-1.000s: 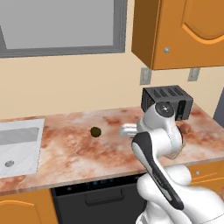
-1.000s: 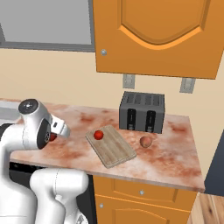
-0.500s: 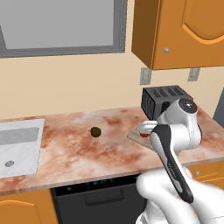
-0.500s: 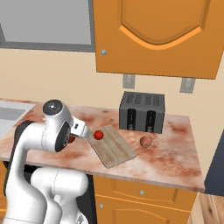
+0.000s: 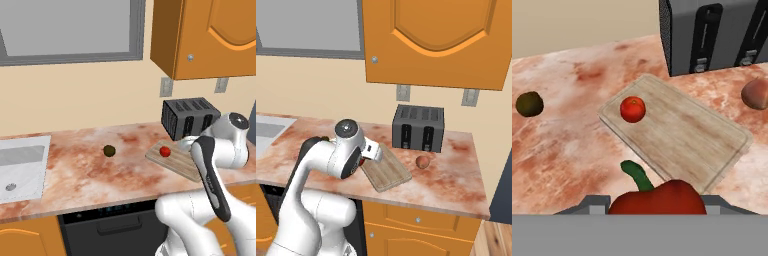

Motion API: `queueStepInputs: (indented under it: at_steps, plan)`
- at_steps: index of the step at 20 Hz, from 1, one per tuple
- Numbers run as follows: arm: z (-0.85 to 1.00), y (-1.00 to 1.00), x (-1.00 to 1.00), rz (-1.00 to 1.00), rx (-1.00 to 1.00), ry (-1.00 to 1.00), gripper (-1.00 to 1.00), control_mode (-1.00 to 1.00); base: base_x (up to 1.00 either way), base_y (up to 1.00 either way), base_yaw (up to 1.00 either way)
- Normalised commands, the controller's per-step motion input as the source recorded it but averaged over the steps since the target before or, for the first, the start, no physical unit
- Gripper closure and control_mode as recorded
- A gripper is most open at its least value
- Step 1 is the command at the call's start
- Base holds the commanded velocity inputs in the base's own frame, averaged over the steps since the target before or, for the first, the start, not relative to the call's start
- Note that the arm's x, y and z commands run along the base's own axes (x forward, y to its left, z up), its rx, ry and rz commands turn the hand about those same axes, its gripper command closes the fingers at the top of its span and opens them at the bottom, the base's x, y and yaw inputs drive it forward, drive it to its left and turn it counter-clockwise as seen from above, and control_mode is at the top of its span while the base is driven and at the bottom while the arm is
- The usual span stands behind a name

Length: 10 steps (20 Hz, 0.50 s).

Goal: Place the avocado, onion, tomato, and bell pepper on the cutting board.

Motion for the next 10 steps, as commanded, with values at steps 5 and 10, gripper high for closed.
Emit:
queueStepInputs:
  at_steps: [5, 10]
  plan:
    - [-0.01, -0.51, 0.45, 0.00, 0.00, 0.07, 1.00, -1.00, 0.00, 0.00, 0.00]
    - [-0.03, -0.35, 0.56, 0.00, 0.00, 0.06, 1.00, -1.00, 0.00, 0.00, 0.00]
